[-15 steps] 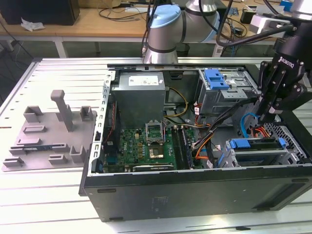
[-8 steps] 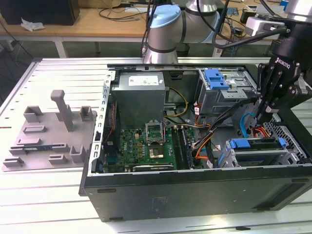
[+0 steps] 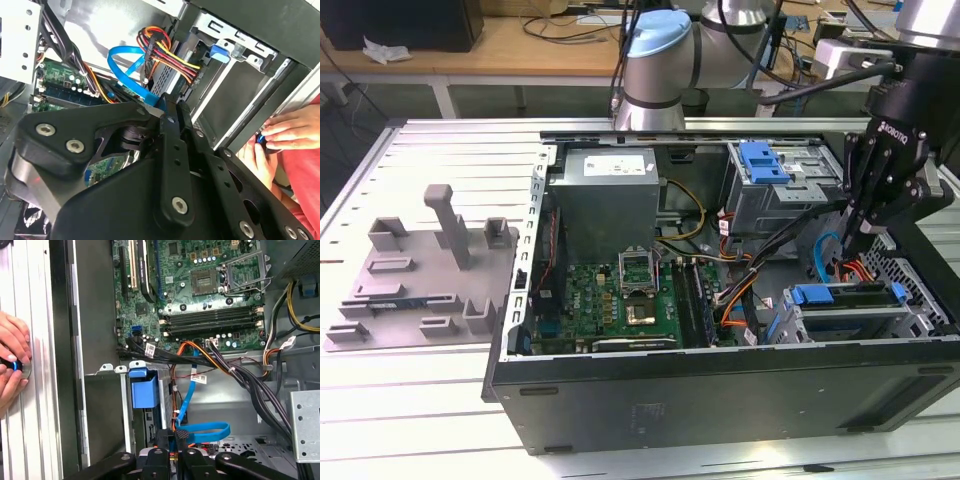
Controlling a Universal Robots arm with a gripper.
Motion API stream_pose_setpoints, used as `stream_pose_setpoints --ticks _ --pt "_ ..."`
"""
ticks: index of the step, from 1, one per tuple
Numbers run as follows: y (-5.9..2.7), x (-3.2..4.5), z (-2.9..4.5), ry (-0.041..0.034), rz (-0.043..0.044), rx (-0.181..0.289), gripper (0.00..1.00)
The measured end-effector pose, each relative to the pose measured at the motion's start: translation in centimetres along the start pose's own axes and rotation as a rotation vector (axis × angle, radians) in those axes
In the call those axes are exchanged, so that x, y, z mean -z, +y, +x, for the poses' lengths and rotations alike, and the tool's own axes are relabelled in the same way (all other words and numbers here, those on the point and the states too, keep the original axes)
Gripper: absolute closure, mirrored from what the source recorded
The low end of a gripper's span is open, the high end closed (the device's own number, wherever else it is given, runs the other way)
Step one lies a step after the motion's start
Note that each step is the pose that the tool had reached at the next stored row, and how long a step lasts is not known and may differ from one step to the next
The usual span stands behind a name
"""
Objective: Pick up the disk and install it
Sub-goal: 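Insert the second disk wire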
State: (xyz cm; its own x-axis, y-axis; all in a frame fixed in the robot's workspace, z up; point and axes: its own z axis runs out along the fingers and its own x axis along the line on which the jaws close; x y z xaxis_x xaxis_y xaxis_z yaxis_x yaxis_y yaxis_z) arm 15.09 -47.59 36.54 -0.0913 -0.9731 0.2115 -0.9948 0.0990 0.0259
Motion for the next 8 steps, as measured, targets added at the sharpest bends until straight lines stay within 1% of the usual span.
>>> stream_pose_setpoints --ticks 2,3,4,5,6,7,8 --pt "0.05 -0.02 0.06 -0.0052 0.0143 -0.003 0.84" --pt "0.05 -0.02 0.09 -0.0117 0.0261 -0.005 0.84" --pt "0.06 -0.04 0.12 -0.0155 0.0315 -0.006 0.84" --pt "0.06 -0.05 0.18 -0.0209 0.0362 -0.007 0.84" --pt "0.05 -0.08 0.32 -0.0329 0.0409 -0.008 0.84" --pt "0.02 -0.13 0.53 -0.0475 0.0424 -0.008 0.84" --pt "0.00 -0.18 0.80 -0.0584 0.0416 -0.008 0.84"
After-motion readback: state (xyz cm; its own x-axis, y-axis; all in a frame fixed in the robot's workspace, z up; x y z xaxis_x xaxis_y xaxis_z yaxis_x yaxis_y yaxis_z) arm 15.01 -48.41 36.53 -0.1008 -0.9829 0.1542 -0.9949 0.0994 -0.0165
